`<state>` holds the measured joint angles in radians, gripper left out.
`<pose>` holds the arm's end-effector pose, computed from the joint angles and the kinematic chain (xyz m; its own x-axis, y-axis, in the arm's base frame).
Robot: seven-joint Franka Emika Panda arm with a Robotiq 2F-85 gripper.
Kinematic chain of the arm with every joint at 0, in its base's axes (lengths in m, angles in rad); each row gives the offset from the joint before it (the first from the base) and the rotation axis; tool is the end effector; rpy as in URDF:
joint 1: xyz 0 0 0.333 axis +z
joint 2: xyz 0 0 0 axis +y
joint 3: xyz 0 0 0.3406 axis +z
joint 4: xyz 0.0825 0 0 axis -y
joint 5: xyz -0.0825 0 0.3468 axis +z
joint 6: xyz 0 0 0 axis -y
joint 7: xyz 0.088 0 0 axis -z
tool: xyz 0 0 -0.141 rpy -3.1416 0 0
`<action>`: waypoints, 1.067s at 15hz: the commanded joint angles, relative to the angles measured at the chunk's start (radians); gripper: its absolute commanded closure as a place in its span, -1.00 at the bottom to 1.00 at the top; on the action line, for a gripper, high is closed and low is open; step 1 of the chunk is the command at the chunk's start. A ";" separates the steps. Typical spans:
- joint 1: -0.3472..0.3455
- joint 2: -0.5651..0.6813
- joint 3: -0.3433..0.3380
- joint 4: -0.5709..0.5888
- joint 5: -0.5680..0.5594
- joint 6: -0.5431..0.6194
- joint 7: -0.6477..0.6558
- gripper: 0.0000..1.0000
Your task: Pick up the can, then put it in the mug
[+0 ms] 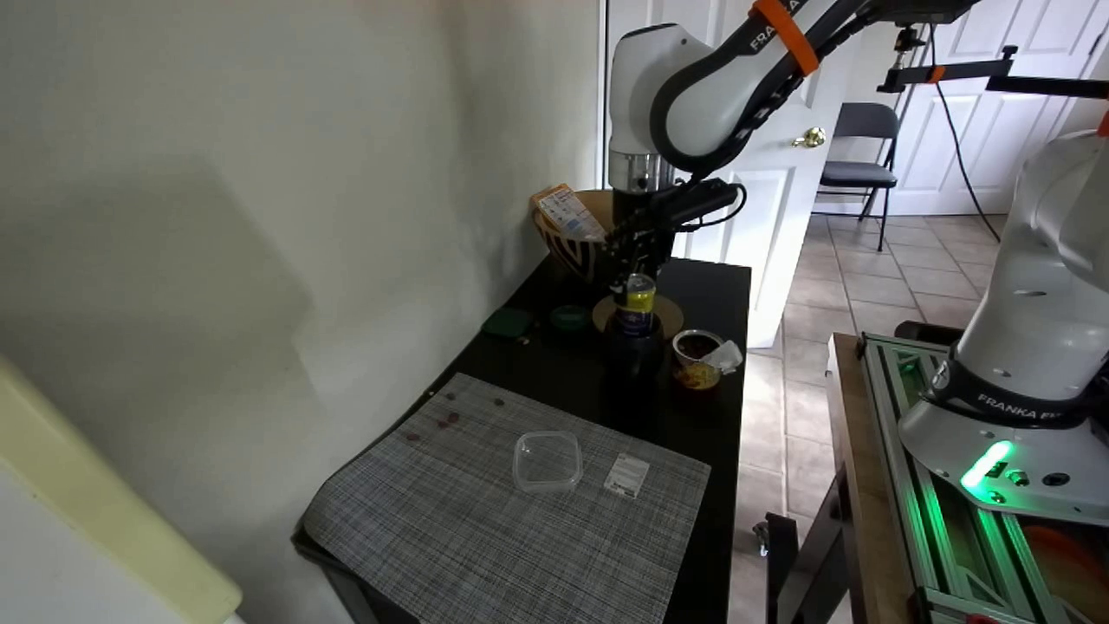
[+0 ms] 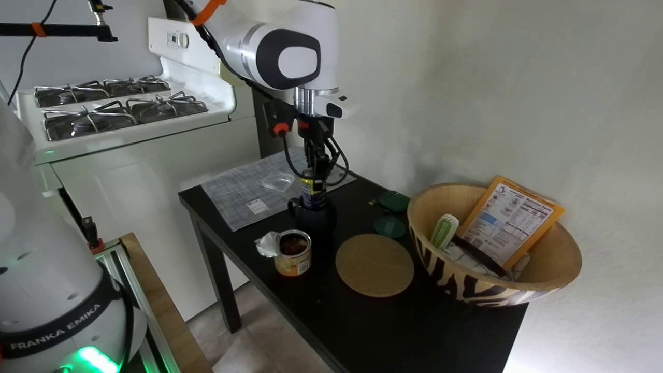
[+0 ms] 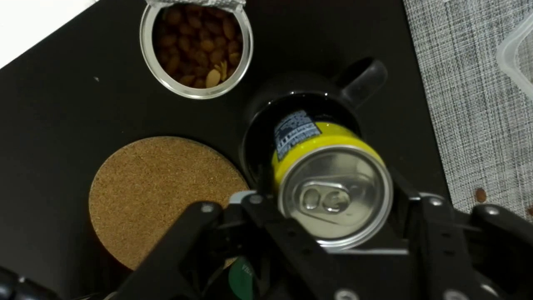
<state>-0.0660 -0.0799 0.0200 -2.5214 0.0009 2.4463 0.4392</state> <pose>0.4298 -0.0198 0.3264 0.8842 -0.4670 0.0048 -0.4670 -0.8842 -0.0011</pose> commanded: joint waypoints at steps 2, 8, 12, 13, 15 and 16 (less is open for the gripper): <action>0.012 0.005 -0.003 -0.017 -0.015 0.037 0.026 0.23; 0.012 0.030 -0.007 -0.015 -0.033 0.049 0.037 0.23; 0.013 0.045 -0.011 -0.013 -0.054 0.062 0.048 0.23; 0.013 0.049 -0.012 -0.012 -0.057 0.064 0.050 0.23; 0.014 0.055 -0.013 -0.010 -0.059 0.064 0.052 0.23; 0.015 0.057 -0.014 -0.010 -0.059 0.062 0.053 0.23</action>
<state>-0.0642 -0.0209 0.0172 -2.5220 -0.0320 2.4871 0.4600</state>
